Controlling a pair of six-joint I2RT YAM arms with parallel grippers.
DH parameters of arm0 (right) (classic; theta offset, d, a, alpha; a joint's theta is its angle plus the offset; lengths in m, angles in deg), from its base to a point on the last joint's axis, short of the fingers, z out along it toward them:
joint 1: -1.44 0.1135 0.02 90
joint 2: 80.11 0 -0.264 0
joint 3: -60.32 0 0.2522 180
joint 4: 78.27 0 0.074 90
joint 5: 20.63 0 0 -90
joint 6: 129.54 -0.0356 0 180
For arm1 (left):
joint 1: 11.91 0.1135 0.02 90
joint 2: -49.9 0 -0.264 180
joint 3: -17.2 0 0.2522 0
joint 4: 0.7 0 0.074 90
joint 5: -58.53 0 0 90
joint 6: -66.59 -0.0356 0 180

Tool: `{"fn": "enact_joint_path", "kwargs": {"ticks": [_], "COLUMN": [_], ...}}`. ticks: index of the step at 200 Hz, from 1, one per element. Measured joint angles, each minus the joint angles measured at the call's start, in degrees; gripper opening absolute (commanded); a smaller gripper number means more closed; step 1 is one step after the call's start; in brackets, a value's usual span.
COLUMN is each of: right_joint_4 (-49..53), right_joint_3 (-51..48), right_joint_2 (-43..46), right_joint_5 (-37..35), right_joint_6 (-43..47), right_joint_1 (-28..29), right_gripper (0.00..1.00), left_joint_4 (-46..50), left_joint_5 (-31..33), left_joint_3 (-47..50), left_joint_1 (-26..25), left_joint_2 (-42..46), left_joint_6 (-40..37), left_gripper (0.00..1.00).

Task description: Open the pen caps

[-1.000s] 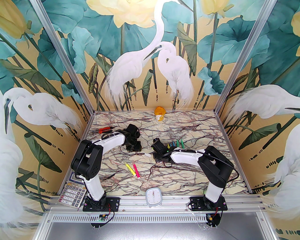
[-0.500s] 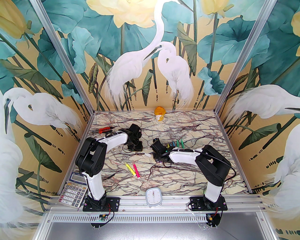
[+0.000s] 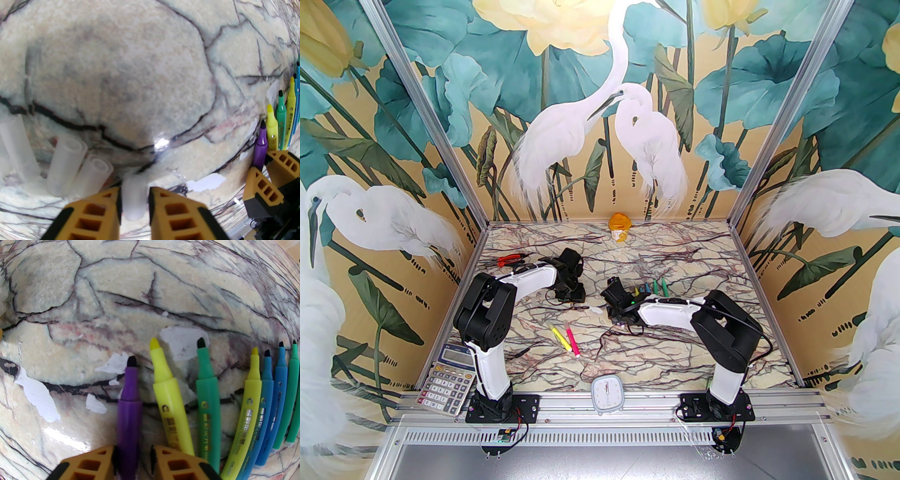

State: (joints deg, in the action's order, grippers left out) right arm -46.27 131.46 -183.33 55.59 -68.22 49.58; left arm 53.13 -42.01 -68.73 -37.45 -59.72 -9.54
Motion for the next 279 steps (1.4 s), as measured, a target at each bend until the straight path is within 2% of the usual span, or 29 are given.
{"fn": "enact_joint_path", "kwargs": {"ticks": [68,97,121,143,157,188,234,279], "right_joint_4": [1.79,2.32,2.47,2.6,2.6,3.34,7.85,15.04], "right_joint_3": [0.0,0.0,0.0,0.0,0.02,2.19,11.65,19.71], "right_joint_2": [5.18,7.39,8.09,8.09,8.09,7.48,2.12,-4.61], "right_joint_5": [-1.31,-1.33,-1.31,-1.29,-1.2,1.11,4.85,8.22], "right_joint_6": [0.42,1.05,1.57,1.97,2.01,2.54,3.72,3.67], "right_joint_1": [1.01,1.66,2.69,4.2,5.35,8.13,11.61,13.84], "right_gripper": [0.37,0.38,0.39,0.4,0.4,0.43,0.44,0.45], "left_joint_4": [0.0,-0.11,-0.63,-2.14,-4.37,-7.87,-12.41,-15.58], "left_joint_5": [0.2,0.13,0.15,0.22,0.7,1.25,3.45,6.73], "left_joint_3": [0.02,0.76,1.62,3.32,6.05,12.24,19.34,25.14], "left_joint_1": [0.0,0.02,0.02,0.55,1.51,5.14,10.93,14.53], "left_joint_2": [0.15,2.95,7.15,11.23,14.12,19.3,25.29,31.74], "left_joint_6": [0.02,0.04,0.26,0.24,0.52,1.77,2.82,3.37], "left_gripper": [0.31,0.36,0.45,0.62,0.67,0.69,0.75,0.78]}}
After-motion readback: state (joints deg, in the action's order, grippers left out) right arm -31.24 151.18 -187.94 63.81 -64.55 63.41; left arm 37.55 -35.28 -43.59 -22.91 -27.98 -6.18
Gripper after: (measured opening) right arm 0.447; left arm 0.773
